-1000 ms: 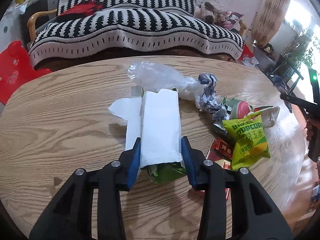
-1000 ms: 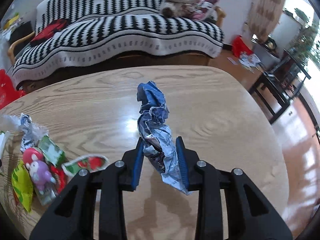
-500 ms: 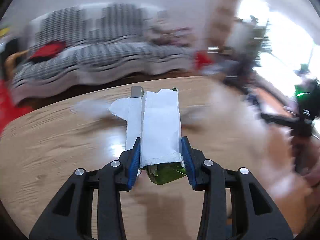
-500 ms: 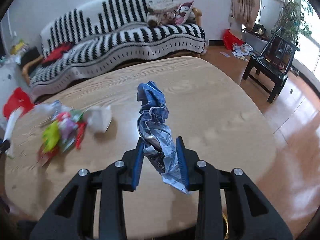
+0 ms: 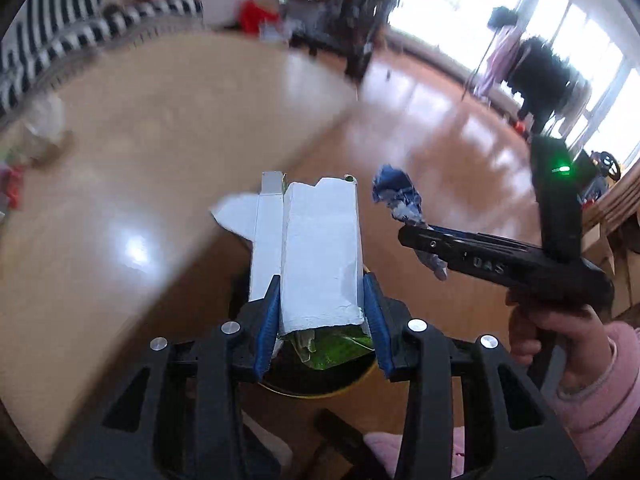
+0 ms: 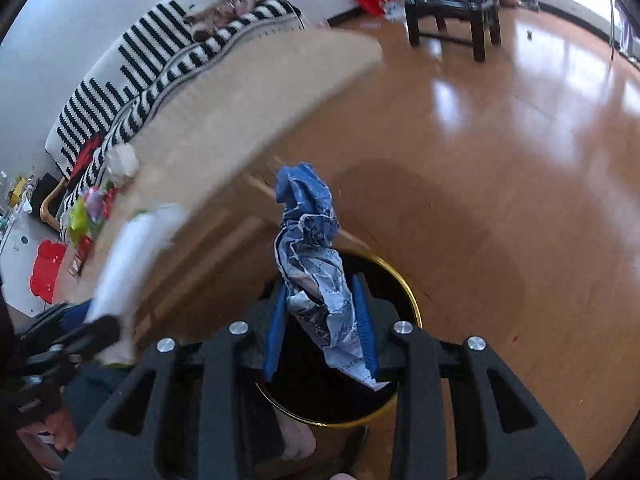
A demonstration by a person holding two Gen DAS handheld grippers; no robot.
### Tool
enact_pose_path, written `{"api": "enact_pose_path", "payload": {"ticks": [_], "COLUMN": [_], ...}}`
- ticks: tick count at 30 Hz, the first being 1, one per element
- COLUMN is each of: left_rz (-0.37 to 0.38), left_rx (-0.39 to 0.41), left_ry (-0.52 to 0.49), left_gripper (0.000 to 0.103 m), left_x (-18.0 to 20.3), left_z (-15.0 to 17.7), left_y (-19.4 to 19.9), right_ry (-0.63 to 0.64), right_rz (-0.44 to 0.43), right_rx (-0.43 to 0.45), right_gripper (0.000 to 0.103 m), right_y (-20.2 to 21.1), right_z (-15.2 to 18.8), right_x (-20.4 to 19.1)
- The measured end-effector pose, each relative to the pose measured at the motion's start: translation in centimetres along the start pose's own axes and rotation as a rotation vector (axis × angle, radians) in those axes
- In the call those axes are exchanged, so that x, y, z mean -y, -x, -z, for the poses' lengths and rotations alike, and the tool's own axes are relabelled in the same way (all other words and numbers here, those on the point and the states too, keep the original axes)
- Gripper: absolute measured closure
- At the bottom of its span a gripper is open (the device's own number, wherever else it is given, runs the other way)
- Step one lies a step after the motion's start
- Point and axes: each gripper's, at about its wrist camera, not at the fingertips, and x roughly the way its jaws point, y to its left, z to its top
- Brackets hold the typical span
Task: Collect trash
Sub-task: 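Carry the paper box and foil wrapper over the bin with both tools, then open both tools to drop the box and wrapper into the bin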
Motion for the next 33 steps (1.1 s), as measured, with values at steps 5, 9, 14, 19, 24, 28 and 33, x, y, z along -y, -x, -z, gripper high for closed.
{"api": "enact_pose_path", "payload": {"ticks": [5, 9, 14, 19, 24, 28, 33], "left_rz": [-0.022, -0.019, -0.037, -0.095, -0.147, -0.146, -0.136], "left_rx": [-0.164, -0.244, -0.267, -0.261, -0.286, -0.301, -0.318], "left_ry": [0.073, 0.122, 0.176, 0.178, 0.163, 0.156, 0.145], "left_gripper": [0.064, 0.063, 0.063, 0.063, 0.063, 0.063, 0.052], "left_x": [-1.3, -2.8, -4.2, -4.6, -4.8, -4.5, -3.6], "left_z": [3.0, 2.9, 2.0, 1.9, 2.0, 2.0, 2.2], "left_y": [-7.0, -9.7, -11.2, -11.6, -12.1, -12.4, -12.7], "right_ry": [-0.066, -0.103, -0.102, -0.095, -0.091, -0.1, -0.16], "right_rz": [-0.036, -0.058, -0.044, -0.022, -0.007, -0.014, -0.066], "right_rx": [-0.092, -0.13, -0.149, -0.157, -0.161, -0.169, -0.173], "right_gripper": [0.071, 0.071, 0.071, 0.071, 0.071, 0.071, 0.063], "right_y": [-4.7, -7.7, -9.3, -9.7, -9.8, -9.8, -9.8], "right_z": [1.9, 1.9, 2.2, 2.4, 2.3, 2.0, 1.6], "right_x": [2.2, 2.5, 2.6, 2.4, 2.3, 2.4, 2.7]}}
